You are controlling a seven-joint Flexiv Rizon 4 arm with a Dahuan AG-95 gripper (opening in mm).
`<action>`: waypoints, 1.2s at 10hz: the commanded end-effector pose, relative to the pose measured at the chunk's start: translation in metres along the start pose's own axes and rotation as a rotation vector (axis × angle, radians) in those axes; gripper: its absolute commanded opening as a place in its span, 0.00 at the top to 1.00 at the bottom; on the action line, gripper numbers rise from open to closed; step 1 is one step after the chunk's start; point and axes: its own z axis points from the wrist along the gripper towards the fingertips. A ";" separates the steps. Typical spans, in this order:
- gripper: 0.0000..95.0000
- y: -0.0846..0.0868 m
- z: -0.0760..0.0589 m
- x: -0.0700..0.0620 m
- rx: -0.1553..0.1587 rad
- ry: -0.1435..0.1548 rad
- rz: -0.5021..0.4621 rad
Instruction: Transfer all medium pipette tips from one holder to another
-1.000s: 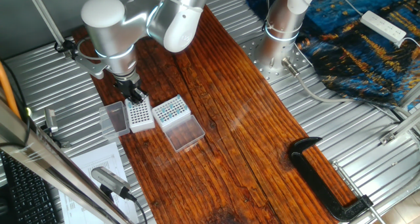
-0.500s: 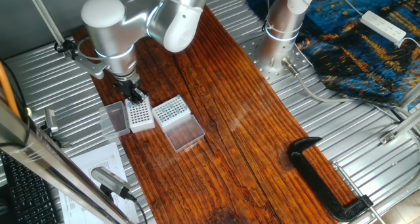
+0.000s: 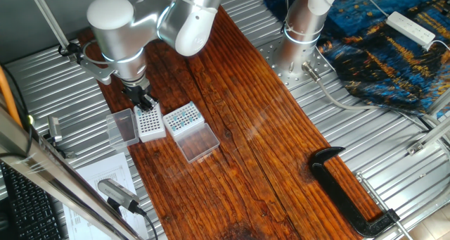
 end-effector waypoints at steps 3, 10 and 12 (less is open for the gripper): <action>1.00 0.002 -0.038 0.000 0.000 0.031 0.002; 1.00 0.015 -0.078 0.005 -0.017 0.047 0.005; 1.00 0.024 -0.094 0.011 -0.031 0.068 0.012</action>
